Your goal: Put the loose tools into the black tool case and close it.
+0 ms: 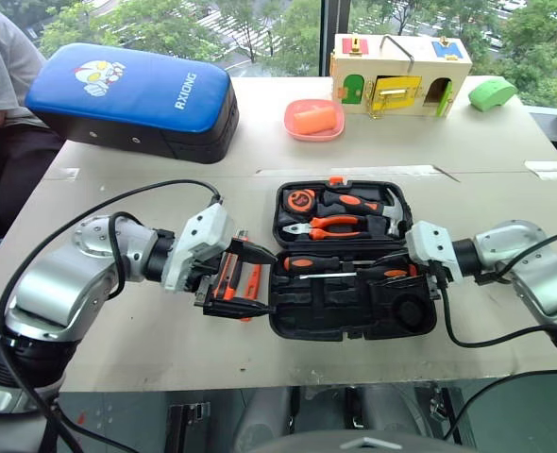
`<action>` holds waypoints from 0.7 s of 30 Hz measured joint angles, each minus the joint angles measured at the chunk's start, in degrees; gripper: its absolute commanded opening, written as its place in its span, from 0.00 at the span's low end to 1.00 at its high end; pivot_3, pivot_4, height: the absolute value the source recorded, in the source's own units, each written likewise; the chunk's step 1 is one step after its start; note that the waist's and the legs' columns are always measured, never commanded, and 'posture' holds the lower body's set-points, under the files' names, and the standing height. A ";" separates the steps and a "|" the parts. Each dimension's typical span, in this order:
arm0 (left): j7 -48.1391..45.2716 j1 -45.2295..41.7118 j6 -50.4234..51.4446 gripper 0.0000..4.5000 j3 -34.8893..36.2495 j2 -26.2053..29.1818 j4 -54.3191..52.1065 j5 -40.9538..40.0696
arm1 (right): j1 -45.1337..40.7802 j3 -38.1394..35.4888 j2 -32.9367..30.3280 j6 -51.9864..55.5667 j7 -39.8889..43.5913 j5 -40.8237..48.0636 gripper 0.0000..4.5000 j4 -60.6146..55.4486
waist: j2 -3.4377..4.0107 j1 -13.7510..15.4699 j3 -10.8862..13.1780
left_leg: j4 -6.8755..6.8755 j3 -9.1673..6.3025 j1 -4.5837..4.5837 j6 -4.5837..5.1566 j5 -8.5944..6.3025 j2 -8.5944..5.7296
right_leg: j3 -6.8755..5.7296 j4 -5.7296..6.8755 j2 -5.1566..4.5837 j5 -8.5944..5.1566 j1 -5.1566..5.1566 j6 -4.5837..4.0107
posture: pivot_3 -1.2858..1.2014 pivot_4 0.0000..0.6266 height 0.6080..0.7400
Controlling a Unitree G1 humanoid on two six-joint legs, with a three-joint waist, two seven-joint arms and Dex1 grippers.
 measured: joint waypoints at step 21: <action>1.78 -0.18 -2.91 1.00 -0.03 -0.86 0.01 0.96 | -2.59 -1.84 2.30 6.76 0.99 2.02 0.92 -0.96 | 0.00 -0.08 0.00 | -0.01 -0.01 0.00 -0.01 0.00 0.00 | 0.01 0.01 -0.02 0.00 -0.01 0.00 | 0.52 0.24 0.96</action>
